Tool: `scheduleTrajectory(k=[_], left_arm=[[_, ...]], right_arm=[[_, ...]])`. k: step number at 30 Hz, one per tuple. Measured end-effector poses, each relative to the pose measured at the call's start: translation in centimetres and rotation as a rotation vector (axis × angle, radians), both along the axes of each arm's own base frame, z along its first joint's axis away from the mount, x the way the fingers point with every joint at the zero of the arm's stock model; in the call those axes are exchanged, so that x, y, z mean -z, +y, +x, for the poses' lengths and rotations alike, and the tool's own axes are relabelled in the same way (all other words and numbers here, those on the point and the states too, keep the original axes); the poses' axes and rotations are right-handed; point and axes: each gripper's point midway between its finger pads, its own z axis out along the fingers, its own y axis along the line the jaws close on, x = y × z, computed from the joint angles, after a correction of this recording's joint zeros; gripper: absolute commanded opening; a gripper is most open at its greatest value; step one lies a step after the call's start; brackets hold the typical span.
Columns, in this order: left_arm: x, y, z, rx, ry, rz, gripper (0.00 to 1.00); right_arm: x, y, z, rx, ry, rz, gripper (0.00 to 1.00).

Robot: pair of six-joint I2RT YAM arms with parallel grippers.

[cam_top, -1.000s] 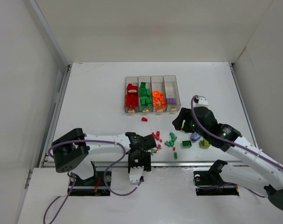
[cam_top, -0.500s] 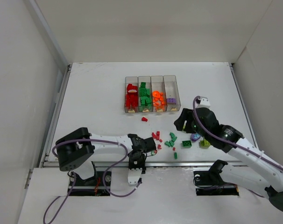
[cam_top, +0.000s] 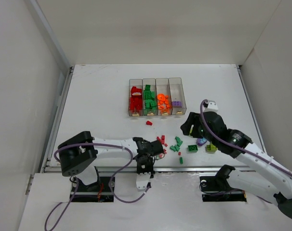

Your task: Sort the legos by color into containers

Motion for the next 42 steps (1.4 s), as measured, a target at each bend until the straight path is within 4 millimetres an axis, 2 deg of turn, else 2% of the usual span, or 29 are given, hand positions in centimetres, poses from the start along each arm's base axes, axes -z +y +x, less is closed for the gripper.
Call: scheduleTrajectory(k=[2, 6, 9, 11, 13, 17, 20, 23, 25, 27, 31, 34, 35, 36, 37, 38, 39, 40, 41, 42], left_arm=[[-1.5, -1.9, 0.6, -0.060, 0.006, -0.042, 0.00], [-6.5, -6.7, 3.3, -0.234, 0.030, -0.184, 0.00], [-9.7, -8.3, 5.9, -0.386, 0.058, -0.267, 0.00], [-11.2, -8.2, 7.3, -0.542, 0.113, -0.292, 0.00], [-12.6, -7.8, 9.6, -0.729, 0.173, -0.327, 0.00], [-15.1, -5.6, 17.7, -1.232, 0.314, -0.439, 0.00], [-16.9, -2.3, 24.3, -1.583, 0.399, -0.548, 0.00], [-18.1, 0.8, 30.0, -1.844, 0.438, -0.669, 0.00], [-18.2, 2.0, 32.8, -1.953, 0.450, -0.727, 0.00], [-17.6, 2.7, 34.7, -2.021, 0.454, -0.761, 0.00], [-14.8, 3.3, 36.5, -2.109, 0.465, -0.730, 0.07], [-12.6, 3.8, 37.8, -2.177, 0.482, -0.676, 0.24], [-12.0, 4.1, 38.2, -2.202, 0.487, -0.660, 0.31], [-11.4, 4.4, 38.6, -2.223, 0.491, -0.647, 0.45], [-11.0, 4.7, 38.9, -2.240, 0.494, -0.637, 0.51], [-10.6, 5.0, 38.9, -2.259, 0.497, -0.624, 0.63], [-10.4, 5.4, 39.0, -2.270, 0.497, -0.619, 0.63], [-10.3, 5.6, 39.1, -2.279, 0.497, -0.616, 0.69], [-10.3, 5.7, 39.1, -2.276, 0.492, -0.616, 0.83], [-10.3, 5.8, 39.2, -2.274, 0.487, -0.618, 0.89]], right_arm=[[0.2, -0.1, 0.0, 0.006, 0.006, -0.007, 0.71], [0.2, -0.1, 0.5, 0.024, 0.024, -0.040, 0.73], [-0.5, -0.1, 1.2, 0.043, 0.015, -0.057, 0.75], [-1.1, 0.0, 1.8, 0.053, 0.006, -0.067, 0.77], [-1.7, 0.1, 2.7, 0.064, 0.003, -0.081, 0.77], [-1.9, -1.0, 5.7, 0.097, 0.016, -0.099, 0.77], [-1.7, -1.8, 8.6, 0.102, 0.040, -0.112, 0.77], [-1.1, -1.3, 10.9, 0.069, 0.043, -0.126, 0.77], [-0.3, -0.4, 11.7, 0.029, 0.057, -0.138, 0.77], [0.8, 0.4, 12.4, -0.008, 0.073, -0.145, 0.77], [2.9, 1.3, 13.0, -0.061, 0.117, -0.172, 0.77], [2.9, 1.9, 13.6, -0.094, 0.113, -0.188, 0.80], [2.7, 2.0, 13.8, -0.103, 0.104, -0.192, 0.80], [2.4, 2.1, 13.9, -0.111, 0.095, -0.198, 0.80], [2.1, 2.2, 13.9, -0.120, 0.085, -0.201, 0.81], [1.9, 2.4, 13.9, -0.127, 0.076, -0.202, 0.81], [1.7, 2.5, 13.9, -0.133, 0.069, -0.205, 0.81], [1.7, 2.7, 13.8, -0.144, 0.066, -0.209, 0.81], [1.7, 2.9, 13.7, -0.150, 0.064, -0.211, 0.81], [1.7, 3.0, 13.6, -0.157, 0.063, -0.213, 0.81]])
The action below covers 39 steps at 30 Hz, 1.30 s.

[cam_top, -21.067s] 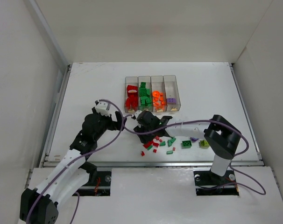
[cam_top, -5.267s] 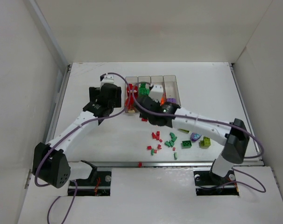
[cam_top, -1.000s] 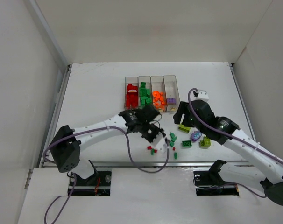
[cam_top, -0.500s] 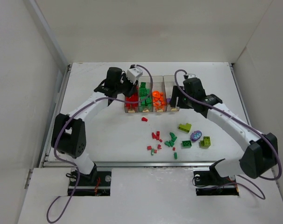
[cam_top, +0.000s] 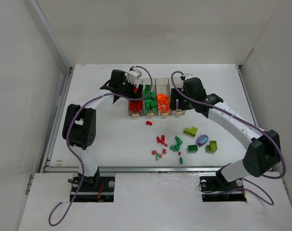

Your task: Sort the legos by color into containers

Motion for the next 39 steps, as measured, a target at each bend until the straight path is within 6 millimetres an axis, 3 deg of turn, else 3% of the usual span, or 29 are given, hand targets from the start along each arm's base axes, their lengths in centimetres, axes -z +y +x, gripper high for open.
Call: scheduleTrajectory(k=[2, 5, 8, 10, 14, 17, 19, 22, 26, 29, 31, 32, 34, 37, 39], left_arm=[[0.0, 0.0, 0.0, 0.003, -0.004, 0.004, 1.00], [-0.4, 0.2, 0.1, 0.002, -0.022, 0.021, 1.00], [-2.2, 0.8, 0.1, 0.001, -0.072, 0.046, 1.00], [-4.5, 1.4, -0.2, -0.003, -0.131, 0.064, 1.00], [-11.2, 3.4, -2.7, -0.029, -0.305, 0.094, 1.00], [-16.2, 4.9, -6.6, -0.073, -0.450, 0.058, 1.00], [-17.6, 5.5, -9.7, -0.093, -0.517, 0.001, 1.00], [-15.9, 5.7, -12.9, -0.119, -0.529, -0.091, 1.00], [-7.6, 6.1, -15.3, -0.217, -0.340, -0.178, 1.00], [-2.4, 6.3, -17.1, -0.274, -0.194, -0.216, 1.00], [-1.6, 6.1, -17.7, -0.291, -0.171, -0.258, 1.00], [-1.7, 6.0, -17.8, -0.295, -0.175, -0.286, 1.00], [-2.5, 5.7, -17.9, -0.297, -0.206, -0.342, 1.00], [-3.6, 5.6, -18.0, -0.301, -0.250, -0.401, 1.00], [-4.3, 5.6, -17.8, -0.309, -0.275, -0.427, 1.00]], right_arm=[[0.0, 0.5, -0.3, -0.014, -0.001, -0.004, 0.81], [0.0, 1.3, -0.9, -0.037, -0.003, -0.009, 0.82], [-0.2, 2.0, -1.5, -0.057, -0.003, -0.009, 0.88], [-0.4, 2.1, -2.0, -0.060, -0.006, -0.015, 0.95], [-0.5, 1.9, -2.8, -0.042, -0.021, -0.048, 0.96], [0.2, 1.6, -3.9, -0.023, -0.004, -0.106, 1.00], [0.7, 1.5, -4.5, -0.016, 0.013, -0.139, 1.00], [1.6, 1.3, -5.1, -0.007, 0.036, -0.177, 1.00], [2.6, 1.6, -5.7, 0.000, 0.057, -0.201, 1.00], [4.2, 2.2, -6.8, -0.017, 0.096, -0.181, 0.81], [5.8, 2.6, -7.7, -0.028, 0.132, -0.155, 0.66], [6.5, 2.7, -8.1, -0.032, 0.151, -0.150, 0.63], [7.8, 2.9, -8.7, -0.033, 0.192, -0.140, 0.65], [9.2, 4.1, -9.1, -0.049, 0.226, -0.137, 0.77], [10.1, 5.3, -9.5, -0.086, 0.237, -0.154, 0.79]])
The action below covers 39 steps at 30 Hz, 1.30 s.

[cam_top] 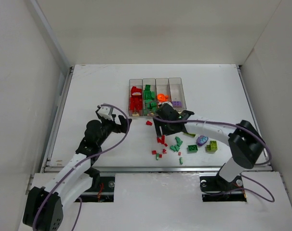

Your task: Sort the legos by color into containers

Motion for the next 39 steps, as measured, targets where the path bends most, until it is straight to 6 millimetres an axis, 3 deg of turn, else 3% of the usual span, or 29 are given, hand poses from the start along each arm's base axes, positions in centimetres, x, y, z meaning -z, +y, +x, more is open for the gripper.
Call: scheduleTrajectory(k=[4, 9, 17, 19, 22, 23, 25, 27, 34, 36, 39], left_arm=[[-0.9, 0.1, 0.2, -0.010, -0.039, -0.024, 1.00], [-1.7, 0.6, 0.5, -0.037, -0.073, -0.039, 1.00], [-2.6, 3.1, 1.5, -0.136, -0.116, -0.024, 1.00], [-2.6, 3.8, 1.7, -0.163, -0.121, -0.018, 1.00], [-2.8, 4.4, 1.9, -0.184, -0.126, -0.016, 1.00], [-2.8, 4.5, 1.9, -0.189, -0.128, -0.017, 1.00], [-3.0, 4.8, 2.0, -0.198, -0.132, -0.017, 1.00], [-3.0, 4.9, 2.0, -0.202, -0.135, -0.018, 1.00], [-3.5, 5.7, 2.1, -0.226, -0.149, -0.020, 1.00], [-3.5, 5.8, 2.2, -0.233, -0.152, -0.019, 1.00], [-3.5, 6.1, 2.2, -0.243, -0.151, -0.018, 1.00]], right_arm=[[1.6, 2.8, 0.2, -0.090, 0.003, -0.041, 0.82], [3.0, 6.2, 3.6, -0.173, -0.050, -0.098, 0.82], [4.3, 8.3, 7.2, -0.230, -0.121, -0.165, 0.79], [4.4, 8.5, 7.5, -0.241, -0.127, -0.172, 0.74], [4.4, 9.0, 7.8, -0.261, -0.137, -0.170, 0.48], [4.5, 9.1, 7.9, -0.267, -0.139, -0.169, 0.34], [4.5, 9.1, 7.8, -0.279, -0.138, -0.169, 0.22], [4.6, 9.1, 7.8, -0.286, -0.137, -0.169, 0.02], [3.9, 10.1, 7.0, -0.364, -0.118, -0.115, 0.00], [2.6, 11.2, 6.5, -0.414, -0.134, -0.045, 0.00], [-1.6, 13.0, 6.5, -0.463, -0.213, 0.074, 0.00]])
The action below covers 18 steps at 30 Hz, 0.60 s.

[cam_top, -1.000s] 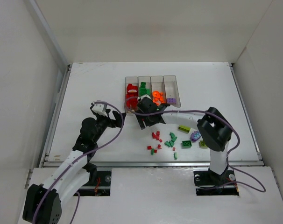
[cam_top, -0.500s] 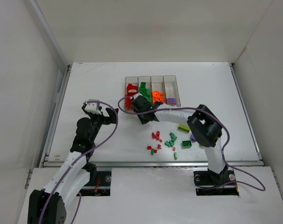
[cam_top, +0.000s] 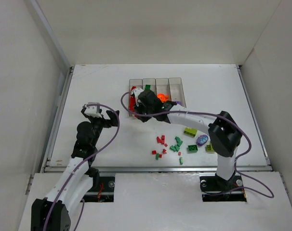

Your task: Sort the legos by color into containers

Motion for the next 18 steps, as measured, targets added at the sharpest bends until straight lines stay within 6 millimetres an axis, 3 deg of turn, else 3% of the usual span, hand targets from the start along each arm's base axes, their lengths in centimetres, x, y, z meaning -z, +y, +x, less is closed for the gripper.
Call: scheduleTrajectory(k=[5, 8, 11, 13, 18], left_arm=[[-0.2, 0.1, 0.0, -0.004, -0.006, -0.002, 1.00], [-0.3, 0.3, -0.1, -0.009, -0.008, -0.002, 1.00], [-0.6, 0.5, -0.1, -0.016, -0.018, -0.004, 1.00], [-0.8, 0.7, -0.1, -0.023, -0.026, -0.006, 1.00], [-0.9, 1.1, -0.1, -0.034, -0.030, -0.006, 1.00]], right_arm=[[-8.4, 4.4, 4.0, 0.009, -0.164, 0.180, 0.01], [-11.2, 6.4, 7.3, 0.075, -0.241, 0.226, 0.06], [-11.0, 7.1, 9.8, 0.146, -0.273, 0.198, 0.08], [-9.2, 7.3, 11.3, 0.188, -0.272, 0.163, 0.09], [-4.5, 4.9, 12.3, 0.280, -0.223, 0.038, 0.12]])
